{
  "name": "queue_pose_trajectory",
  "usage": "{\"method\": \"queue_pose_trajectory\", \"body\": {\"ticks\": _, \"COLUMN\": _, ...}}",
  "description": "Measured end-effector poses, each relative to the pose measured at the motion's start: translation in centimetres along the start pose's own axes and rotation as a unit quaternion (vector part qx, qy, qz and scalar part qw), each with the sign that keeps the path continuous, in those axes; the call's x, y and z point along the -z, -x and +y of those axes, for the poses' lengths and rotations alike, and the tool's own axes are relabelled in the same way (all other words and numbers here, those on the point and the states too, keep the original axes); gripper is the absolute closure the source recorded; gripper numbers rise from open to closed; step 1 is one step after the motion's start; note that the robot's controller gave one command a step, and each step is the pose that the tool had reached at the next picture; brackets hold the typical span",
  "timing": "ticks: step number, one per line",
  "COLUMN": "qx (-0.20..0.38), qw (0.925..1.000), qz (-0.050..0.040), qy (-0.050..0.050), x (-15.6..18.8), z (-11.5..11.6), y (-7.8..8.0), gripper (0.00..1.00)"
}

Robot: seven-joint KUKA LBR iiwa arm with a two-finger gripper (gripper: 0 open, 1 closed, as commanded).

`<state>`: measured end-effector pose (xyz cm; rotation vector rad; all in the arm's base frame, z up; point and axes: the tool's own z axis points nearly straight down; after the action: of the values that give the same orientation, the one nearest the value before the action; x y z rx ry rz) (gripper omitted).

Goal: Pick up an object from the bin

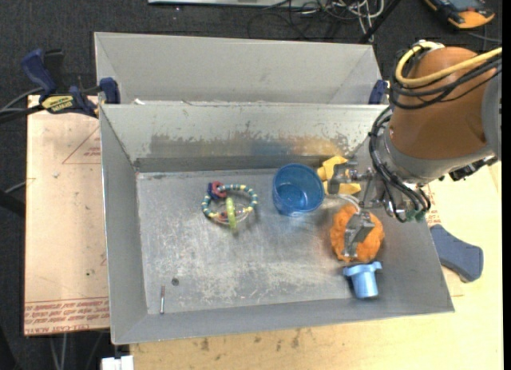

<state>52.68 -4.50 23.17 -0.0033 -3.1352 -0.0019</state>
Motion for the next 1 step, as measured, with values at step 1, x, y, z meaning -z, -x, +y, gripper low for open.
{"method": "queue_pose_trajectory", "body": {"ticks": 1, "qx": 0.001, "qw": 1.0, "qz": -0.0036, "qy": 0.0, "x": 0.39, "z": 0.01, "y": 0.14, "gripper": 0.0}}
